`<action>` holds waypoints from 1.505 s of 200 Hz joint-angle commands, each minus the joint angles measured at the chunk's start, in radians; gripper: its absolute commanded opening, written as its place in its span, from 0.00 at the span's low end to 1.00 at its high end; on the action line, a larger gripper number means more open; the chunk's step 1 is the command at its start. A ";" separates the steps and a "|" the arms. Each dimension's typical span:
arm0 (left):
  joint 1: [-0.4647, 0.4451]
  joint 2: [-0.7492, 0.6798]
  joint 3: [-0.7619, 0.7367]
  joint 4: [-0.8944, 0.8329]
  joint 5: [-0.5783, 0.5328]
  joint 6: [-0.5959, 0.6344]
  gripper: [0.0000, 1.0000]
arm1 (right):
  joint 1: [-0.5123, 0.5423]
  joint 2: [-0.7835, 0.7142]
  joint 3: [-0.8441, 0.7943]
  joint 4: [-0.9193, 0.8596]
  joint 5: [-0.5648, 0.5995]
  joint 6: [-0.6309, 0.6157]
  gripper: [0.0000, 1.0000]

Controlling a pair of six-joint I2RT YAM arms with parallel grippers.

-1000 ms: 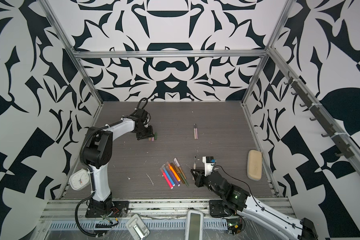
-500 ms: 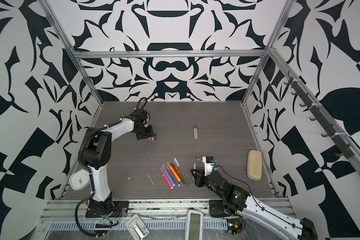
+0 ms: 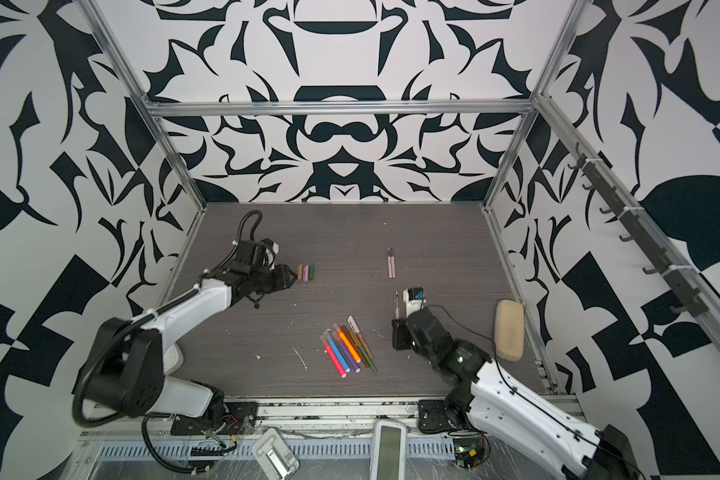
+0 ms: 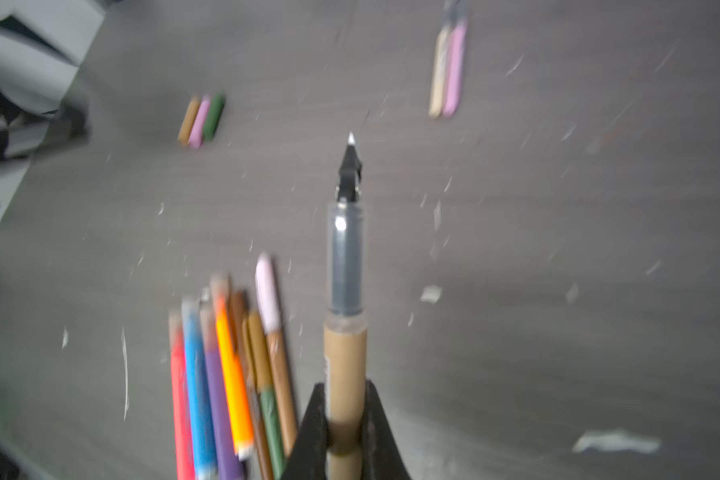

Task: Open the pen caps
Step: 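Open the left gripper releasing the cap while the right sets down the pen, then lay the uncapped tan pen beside the other uncapped pens and open the right gripper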

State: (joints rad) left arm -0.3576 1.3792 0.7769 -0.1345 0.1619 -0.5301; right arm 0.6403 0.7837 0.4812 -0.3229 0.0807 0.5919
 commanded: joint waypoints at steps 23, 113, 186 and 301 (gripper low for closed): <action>-0.015 -0.155 -0.306 0.460 0.016 -0.124 0.45 | -0.362 0.353 0.266 0.031 -0.321 -0.274 0.00; -0.012 -0.155 -0.333 0.501 0.037 -0.100 0.48 | -0.573 0.961 0.620 0.180 -0.533 -0.375 0.00; 0.002 -0.156 -0.341 0.513 0.046 -0.103 0.51 | -0.581 1.181 0.770 0.170 -0.574 -0.353 0.00; 0.008 -0.127 -0.325 0.509 0.057 -0.110 0.52 | -0.588 1.202 0.755 0.191 -0.604 -0.334 0.03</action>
State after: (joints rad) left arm -0.3553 1.2404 0.4408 0.3576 0.2062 -0.6331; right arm 0.0582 2.0151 1.2419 -0.1543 -0.4965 0.2459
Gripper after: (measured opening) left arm 0.517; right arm 0.119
